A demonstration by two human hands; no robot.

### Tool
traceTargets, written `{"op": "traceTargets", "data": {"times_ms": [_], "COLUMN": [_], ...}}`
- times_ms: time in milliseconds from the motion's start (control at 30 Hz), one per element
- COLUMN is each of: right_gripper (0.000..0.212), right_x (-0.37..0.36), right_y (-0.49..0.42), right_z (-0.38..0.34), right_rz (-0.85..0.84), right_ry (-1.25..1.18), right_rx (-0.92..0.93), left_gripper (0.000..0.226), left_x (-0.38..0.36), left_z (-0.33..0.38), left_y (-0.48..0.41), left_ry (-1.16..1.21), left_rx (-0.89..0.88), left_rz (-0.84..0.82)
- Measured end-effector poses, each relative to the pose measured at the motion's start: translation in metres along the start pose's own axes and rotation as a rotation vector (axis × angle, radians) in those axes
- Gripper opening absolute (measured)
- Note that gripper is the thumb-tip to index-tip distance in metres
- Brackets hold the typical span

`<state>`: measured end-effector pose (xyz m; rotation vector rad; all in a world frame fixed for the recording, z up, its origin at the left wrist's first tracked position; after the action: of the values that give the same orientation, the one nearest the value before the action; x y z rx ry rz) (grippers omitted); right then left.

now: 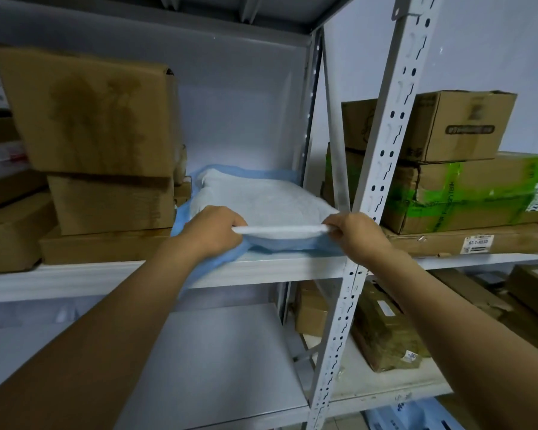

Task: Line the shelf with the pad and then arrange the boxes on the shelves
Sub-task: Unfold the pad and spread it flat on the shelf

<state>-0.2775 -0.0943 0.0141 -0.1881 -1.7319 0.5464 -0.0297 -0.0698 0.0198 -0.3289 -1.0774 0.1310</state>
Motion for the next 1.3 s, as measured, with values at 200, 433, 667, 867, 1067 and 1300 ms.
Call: {"op": "traceTargets", "data": {"times_ms": [200,433,667,867,1067,1300], "right_gripper": [0.026,0.032,0.043,0.038,0.030,0.041], "right_x": [-0.002,-0.020,-0.017,0.003,-0.001,0.012], "right_y": [-0.003,0.003,0.010,0.010,-0.013,-0.039], "right_z": [-0.003,0.004,0.002,-0.033,-0.082,-0.151], "right_rz": [0.028,0.049,-0.017,0.192,0.278,0.128], "right_ry": [0.126,0.172,0.162,0.112,-0.203,-0.710], "right_rx": [0.004,0.012,0.025,-0.055,0.020,0.117], "left_gripper": [0.032,0.035,0.055,0.079,0.022,0.019], "left_x": [-0.012,-0.032,-0.031,-0.017,0.017,0.091], "left_z": [-0.005,-0.021,-0.027,-0.028,-0.015,-0.047], "left_y": [-0.004,-0.007,0.000,0.010,0.027,0.047], "left_ry": [0.059,0.025,-0.051,-0.013,0.226,0.295], "left_rx": [-0.038,-0.049,0.102,0.129,0.011,0.291], "left_rz": [0.029,0.033,0.065,-0.058,0.491,1.146]}}
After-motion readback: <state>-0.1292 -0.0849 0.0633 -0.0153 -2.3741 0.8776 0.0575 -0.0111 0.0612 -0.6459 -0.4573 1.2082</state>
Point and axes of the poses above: each hand's wrist, its own y-axis away from the middle knuckle, its own x-axis out of the back of the hand, z = x × y, the point moved 1 cm from there along -y, towards the middle knuckle, and after that the axes turned 6 degrees about z, right-handed, at the moved point
